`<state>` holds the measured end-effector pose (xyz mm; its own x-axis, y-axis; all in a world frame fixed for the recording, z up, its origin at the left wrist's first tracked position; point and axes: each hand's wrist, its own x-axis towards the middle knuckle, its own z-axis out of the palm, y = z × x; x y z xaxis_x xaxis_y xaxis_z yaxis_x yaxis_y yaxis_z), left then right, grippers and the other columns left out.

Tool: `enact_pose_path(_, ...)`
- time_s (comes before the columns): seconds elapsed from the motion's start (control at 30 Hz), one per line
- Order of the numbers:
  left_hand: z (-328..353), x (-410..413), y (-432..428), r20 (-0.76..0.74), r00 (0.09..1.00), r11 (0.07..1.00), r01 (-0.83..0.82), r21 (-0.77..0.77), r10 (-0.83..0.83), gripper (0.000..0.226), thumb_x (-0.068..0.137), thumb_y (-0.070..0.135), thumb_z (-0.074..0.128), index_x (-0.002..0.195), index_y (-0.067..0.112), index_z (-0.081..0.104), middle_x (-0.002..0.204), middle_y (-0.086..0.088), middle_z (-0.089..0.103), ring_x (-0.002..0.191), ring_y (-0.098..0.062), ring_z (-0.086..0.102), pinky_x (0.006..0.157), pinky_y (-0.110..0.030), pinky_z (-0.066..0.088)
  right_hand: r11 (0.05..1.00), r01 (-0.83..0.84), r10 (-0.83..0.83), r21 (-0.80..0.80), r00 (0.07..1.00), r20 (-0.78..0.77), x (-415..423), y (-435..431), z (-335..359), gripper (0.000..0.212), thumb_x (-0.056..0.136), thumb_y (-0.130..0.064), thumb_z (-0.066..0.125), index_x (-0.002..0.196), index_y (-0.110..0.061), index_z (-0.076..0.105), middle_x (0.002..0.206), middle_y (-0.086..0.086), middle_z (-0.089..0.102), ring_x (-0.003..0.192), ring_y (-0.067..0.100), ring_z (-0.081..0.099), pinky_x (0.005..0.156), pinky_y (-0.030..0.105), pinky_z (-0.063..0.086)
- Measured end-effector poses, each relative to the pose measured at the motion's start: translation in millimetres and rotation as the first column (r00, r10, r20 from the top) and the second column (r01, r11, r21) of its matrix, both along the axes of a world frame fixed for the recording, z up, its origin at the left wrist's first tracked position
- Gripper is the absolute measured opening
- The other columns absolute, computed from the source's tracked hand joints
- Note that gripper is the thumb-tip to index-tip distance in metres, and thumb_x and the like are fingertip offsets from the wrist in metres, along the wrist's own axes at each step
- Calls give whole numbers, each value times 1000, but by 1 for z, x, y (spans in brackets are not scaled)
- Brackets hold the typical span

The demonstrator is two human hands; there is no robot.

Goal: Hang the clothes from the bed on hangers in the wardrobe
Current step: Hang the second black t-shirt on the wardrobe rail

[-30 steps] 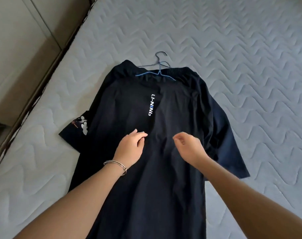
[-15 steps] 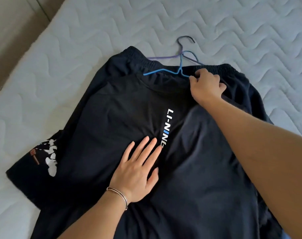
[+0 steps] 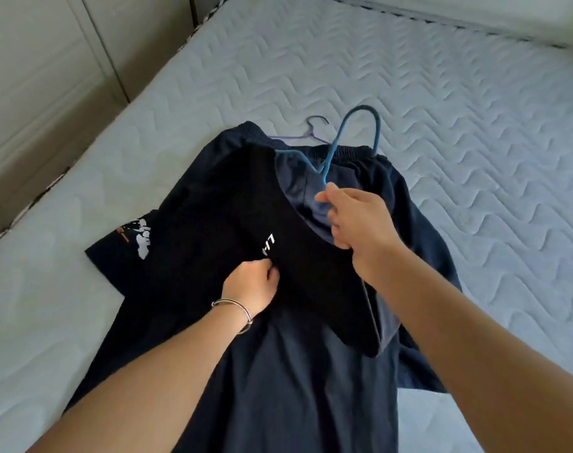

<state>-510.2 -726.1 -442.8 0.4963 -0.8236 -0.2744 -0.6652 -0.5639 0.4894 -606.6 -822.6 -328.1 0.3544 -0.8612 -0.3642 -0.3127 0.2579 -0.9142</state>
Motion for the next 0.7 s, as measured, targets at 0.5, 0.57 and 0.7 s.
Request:
enact_pose_path(0.5, 477, -41, 178, -602, 778, 819, -222, -530, -179, 18, 89, 2, 52, 73, 10, 51, 76, -9, 62, 65, -11, 61, 64, -19, 52, 798, -459, 487, -390, 873, -31, -82, 239, 362, 28, 96, -23, 42, 91, -9, 66, 70, 5, 69, 64, 4, 64, 68, 14, 52)
enact_pose_path(0.57, 528, -35, 213, -477, 862, 838, -127, -530, -171, 15, 93, 6, 46, 80, 10, 52, 76, -4, 64, 61, -5, 64, 60, -13, 54, 735, -390, 400, -555, 910, -109, -96, 242, 414, 21, 92, -20, 51, 90, -11, 69, 76, 2, 71, 77, 9, 65, 84, 23, 49)
enact_pose_path(0.7, 623, -47, 290, -146, 977, 834, 52, -549, -157, 20, 96, 14, 43, 81, 18, 56, 78, 5, 66, 47, 3, 62, 49, -10, 49, 577, -265, 260, -773, 956, -134, -108, 265, 498, 26, 88, -16, 57, 113, -14, 63, 110, 5, 67, 102, 16, 61, 93, 23, 42)
